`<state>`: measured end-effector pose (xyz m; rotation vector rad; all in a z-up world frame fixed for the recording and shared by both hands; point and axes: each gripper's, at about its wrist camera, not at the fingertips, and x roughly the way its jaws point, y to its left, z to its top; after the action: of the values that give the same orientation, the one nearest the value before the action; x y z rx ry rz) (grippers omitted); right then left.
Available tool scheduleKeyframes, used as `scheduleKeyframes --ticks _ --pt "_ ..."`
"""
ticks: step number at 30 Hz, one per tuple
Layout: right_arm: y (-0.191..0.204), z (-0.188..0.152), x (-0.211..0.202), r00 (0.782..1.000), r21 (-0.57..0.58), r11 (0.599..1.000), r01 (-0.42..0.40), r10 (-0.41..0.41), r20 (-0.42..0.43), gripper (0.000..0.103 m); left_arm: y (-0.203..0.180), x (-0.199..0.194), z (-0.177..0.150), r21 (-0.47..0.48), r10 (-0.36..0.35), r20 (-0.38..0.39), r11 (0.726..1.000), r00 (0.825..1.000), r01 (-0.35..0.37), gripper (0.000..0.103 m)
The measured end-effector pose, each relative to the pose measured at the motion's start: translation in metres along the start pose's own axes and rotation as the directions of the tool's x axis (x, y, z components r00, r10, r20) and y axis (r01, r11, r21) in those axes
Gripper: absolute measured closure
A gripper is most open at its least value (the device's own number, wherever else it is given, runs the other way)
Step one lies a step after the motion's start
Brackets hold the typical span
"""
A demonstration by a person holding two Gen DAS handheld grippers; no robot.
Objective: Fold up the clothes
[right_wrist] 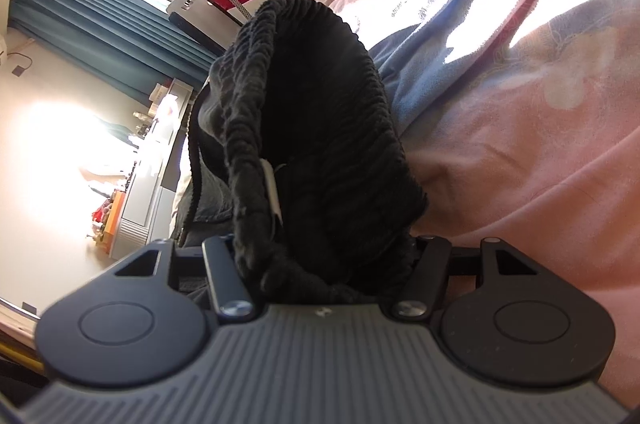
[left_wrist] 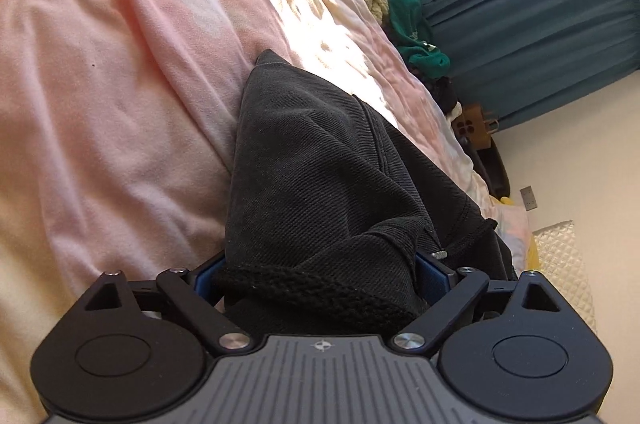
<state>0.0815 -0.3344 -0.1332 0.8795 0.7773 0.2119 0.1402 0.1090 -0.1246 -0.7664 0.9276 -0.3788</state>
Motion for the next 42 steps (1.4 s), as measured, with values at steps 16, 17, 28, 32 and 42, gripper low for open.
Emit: scheduleKeyframes --ticks 16,17,28,32,42 --pt "0.038 0.016 -0.031 0.991 -0.137 0.988 -0.065 0.08 0.11 0.052 -0.052 -0.029 -0.022 0.155 0.06 0.128 0.985 0.99 -0.079 0.048" --pt "0.039 0.02 -0.035 0.988 -0.14 0.987 -0.074 0.092 0.122 0.053 -0.057 -0.03 -0.023 0.153 0.058 0.134 0.985 0.989 -0.079 0.049" --pt "0.015 0.105 -0.107 0.911 -0.104 0.982 -0.155 0.183 0.369 0.053 -0.203 0.011 0.007 0.272 -0.029 0.194 0.962 0.98 -0.025 0.05" --pt "-0.012 0.148 -0.128 0.859 -0.104 0.983 -0.148 0.18 0.48 0.053 -0.271 0.065 0.023 0.355 -0.069 0.188 0.935 0.98 -0.002 0.049" --pt "-0.141 0.216 -0.12 0.718 0.021 0.985 -0.174 0.112 0.687 0.053 -0.382 0.251 0.024 0.516 -0.137 0.094 0.854 0.986 0.07 0.049"
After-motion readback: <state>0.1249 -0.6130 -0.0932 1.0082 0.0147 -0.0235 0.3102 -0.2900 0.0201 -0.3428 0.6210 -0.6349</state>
